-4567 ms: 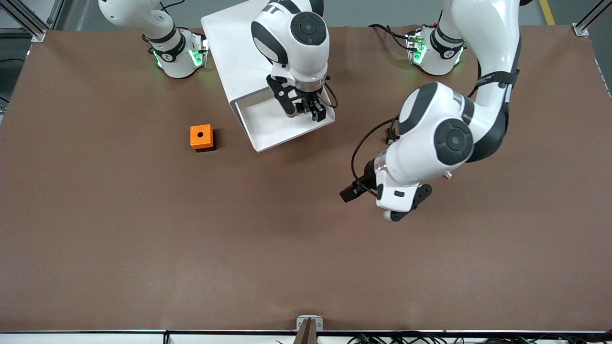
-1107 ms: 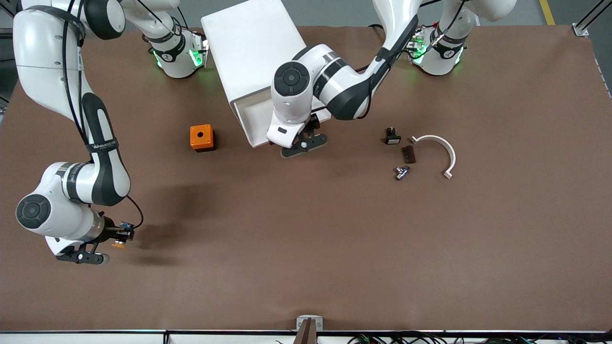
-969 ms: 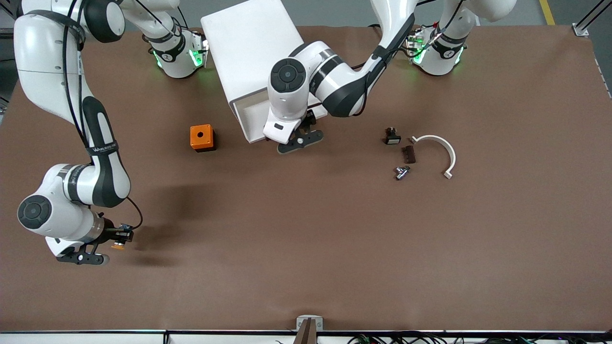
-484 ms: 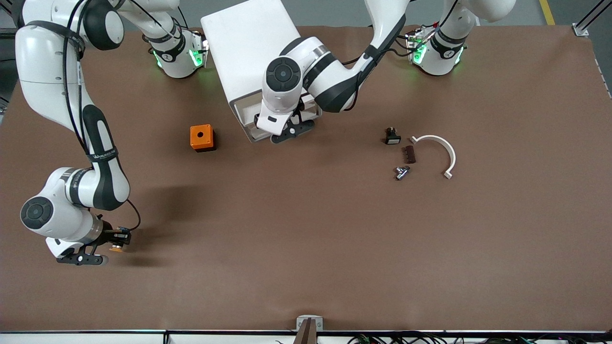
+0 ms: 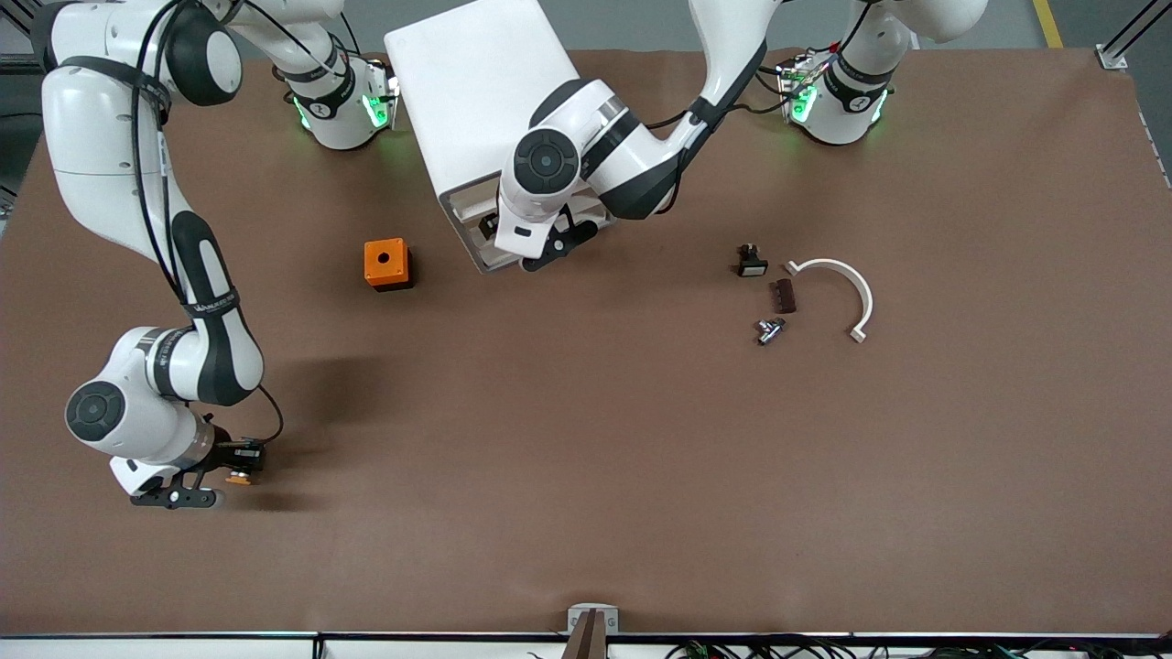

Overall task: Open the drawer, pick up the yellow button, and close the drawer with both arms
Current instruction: 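Push the drawer shut with the left gripper while the right gripper lowers the button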

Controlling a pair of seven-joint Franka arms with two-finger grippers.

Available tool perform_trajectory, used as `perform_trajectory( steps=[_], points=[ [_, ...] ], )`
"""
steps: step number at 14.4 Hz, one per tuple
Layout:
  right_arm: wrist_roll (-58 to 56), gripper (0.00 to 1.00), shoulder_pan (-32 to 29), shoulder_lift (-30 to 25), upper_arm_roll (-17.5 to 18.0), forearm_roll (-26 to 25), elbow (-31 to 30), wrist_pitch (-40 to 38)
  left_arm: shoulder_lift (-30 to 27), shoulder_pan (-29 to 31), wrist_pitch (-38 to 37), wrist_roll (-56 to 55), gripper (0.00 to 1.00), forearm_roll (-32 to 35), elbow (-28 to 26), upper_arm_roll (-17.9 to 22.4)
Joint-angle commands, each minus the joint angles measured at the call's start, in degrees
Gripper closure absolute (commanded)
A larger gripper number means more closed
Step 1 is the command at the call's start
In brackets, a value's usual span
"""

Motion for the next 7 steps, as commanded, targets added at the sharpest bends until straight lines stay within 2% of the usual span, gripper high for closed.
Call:
perform_trajectory(
  steps=[1, 2, 3, 4, 7],
  points=[
    [-0.06, 0.99, 0.06, 1.06, 0.32, -0.17, 1.09, 0.37, 0.0, -0.79, 0.22, -1.96, 0.01, -4.55, -0.65, 0.1],
    [-0.06, 0.77, 0.32, 1.06, 0.32, -0.34, 1.09, 0.37, 0.09, -0.79, 0.48, -1.96, 0.01, -5.43, -0.74, 0.1],
    [-0.06, 0.16, 0.59, 1.06, 0.32, -0.35, 1.09, 0.37, 0.44, -0.79, 0.48, -1.96, 0.01, -5.7, -0.74, 0.1],
    [-0.06, 0.0, 0.68, 1.06, 0.32, -0.35, 1.18, 0.37, 0.44, -0.79, 0.48, -2.13, 0.01, -5.88, -0.83, 0.1],
    [-0.33, 0.0, 1.82, 0.45, 0.23, -0.52, 2.23, -0.33, 0.36, -0.88, 0.48, -1.87, 0.01, -6.15, -0.92, 0.1]
  ],
)
